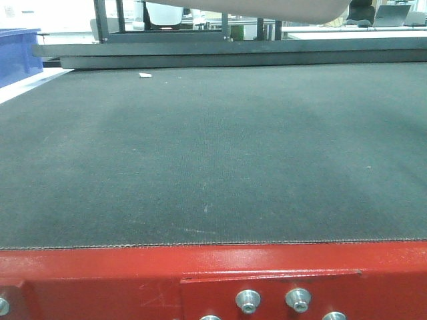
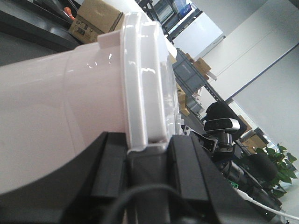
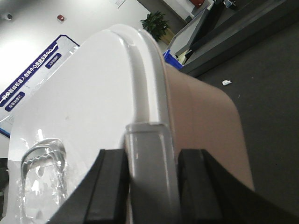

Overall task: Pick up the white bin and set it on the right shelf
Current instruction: 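Lift the pink bin off the table with both grippers, then hold the bin raised with both grippers while driving away from the table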

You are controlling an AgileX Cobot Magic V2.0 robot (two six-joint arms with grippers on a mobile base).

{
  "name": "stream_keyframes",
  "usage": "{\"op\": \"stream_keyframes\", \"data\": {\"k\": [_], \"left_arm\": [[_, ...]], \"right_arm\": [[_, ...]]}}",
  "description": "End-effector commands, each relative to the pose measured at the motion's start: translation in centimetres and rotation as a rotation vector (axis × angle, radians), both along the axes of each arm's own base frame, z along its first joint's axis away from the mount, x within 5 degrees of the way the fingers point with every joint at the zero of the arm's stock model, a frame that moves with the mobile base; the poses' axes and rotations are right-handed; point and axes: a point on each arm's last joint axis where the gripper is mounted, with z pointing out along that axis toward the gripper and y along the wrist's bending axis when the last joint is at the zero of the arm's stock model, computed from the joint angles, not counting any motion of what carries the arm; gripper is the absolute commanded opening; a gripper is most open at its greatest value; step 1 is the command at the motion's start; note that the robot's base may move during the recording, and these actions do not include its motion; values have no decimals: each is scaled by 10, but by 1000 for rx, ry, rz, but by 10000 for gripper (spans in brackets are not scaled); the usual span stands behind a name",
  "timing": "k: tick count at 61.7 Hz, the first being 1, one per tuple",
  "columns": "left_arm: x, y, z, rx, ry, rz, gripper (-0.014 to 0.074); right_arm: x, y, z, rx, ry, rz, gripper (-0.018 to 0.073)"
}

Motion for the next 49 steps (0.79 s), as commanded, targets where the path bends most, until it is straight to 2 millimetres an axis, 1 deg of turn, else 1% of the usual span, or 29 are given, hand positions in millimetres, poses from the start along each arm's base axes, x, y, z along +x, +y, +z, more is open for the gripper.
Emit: {"op": "stream_keyframes", "data": {"k": [1,49], "left_arm": [[-51,-28,30,-62,-94,-358,-117],[-51,-28,30,-62,-94,-358,-117]], "right_arm": [[-37,35,38,47,-169,326,55],[-37,35,38,47,-169,325,55]]}}
